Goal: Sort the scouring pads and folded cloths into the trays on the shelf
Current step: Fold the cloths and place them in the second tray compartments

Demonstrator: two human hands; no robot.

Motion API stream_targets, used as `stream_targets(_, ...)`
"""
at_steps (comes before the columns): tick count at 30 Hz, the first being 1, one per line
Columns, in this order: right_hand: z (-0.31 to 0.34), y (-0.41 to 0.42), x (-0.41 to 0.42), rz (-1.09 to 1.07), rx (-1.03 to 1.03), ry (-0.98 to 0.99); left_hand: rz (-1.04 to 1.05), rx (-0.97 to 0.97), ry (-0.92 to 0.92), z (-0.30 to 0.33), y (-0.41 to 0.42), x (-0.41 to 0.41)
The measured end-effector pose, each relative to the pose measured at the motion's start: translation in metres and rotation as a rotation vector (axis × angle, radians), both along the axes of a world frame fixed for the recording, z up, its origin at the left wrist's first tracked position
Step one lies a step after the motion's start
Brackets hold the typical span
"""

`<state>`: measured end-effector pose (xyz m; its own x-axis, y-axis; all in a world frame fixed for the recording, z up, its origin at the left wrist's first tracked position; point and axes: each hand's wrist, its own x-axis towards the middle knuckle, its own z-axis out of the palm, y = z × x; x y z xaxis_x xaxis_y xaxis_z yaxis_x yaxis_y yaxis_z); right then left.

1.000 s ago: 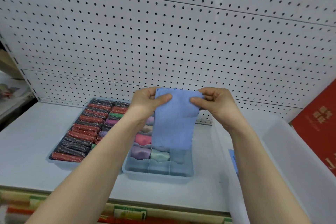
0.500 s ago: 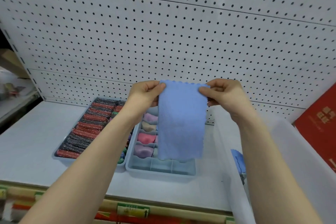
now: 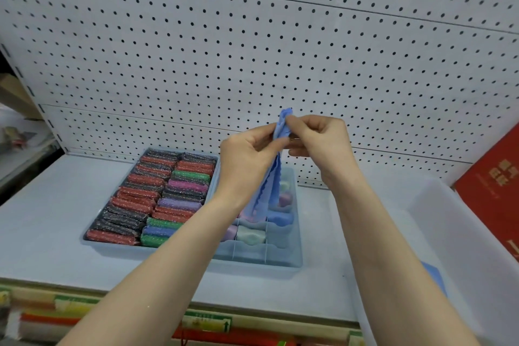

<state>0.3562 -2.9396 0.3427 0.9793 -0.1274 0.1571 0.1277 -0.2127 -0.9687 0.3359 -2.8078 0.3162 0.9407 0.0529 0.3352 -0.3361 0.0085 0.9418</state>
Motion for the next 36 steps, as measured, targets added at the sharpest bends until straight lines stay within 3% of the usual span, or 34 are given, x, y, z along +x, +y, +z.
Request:
stream_targets(4, 0.000, -0.007, -0.004, 0.142, 0.023, 0.023, 0.047, -0.017, 0.023, -0.007, 0.008, 0.006)
stream_targets(8, -0.019, -0.028, -0.003, 0.072, 0.069, -0.041, 0.050, -0.058, 0.091, -0.008, 0.020, 0.015)
stream_targets(14, -0.058, -0.029, -0.008, 0.565, 0.000, 0.185, -0.088, -0.235, 0.172, 0.013, 0.028, 0.019)
stream_targets(19, -0.058, -0.010, -0.008, 0.342, 0.158, 0.157, -0.123, -0.270, 0.269, 0.014, 0.032, 0.022)
stream_targets(23, -0.060, -0.010, -0.008, 0.203, 0.140, 0.172, -0.239, -0.034, 0.430, -0.017, 0.032, 0.012)
stream_targets(30, -0.067, -0.015, -0.012, 0.231, 0.098, 0.231, -0.094, -0.040, 0.453, -0.044, 0.026, 0.008)
stream_targets(33, -0.062, -0.015, -0.011, 0.251, 0.162, 0.143, -0.062, -0.097, 0.393, -0.038, 0.025, 0.009)
stream_targets(36, -0.055, -0.014, -0.010, 0.242, 0.096, 0.054, -0.046, -0.106, 0.391, -0.035, 0.025, 0.011)
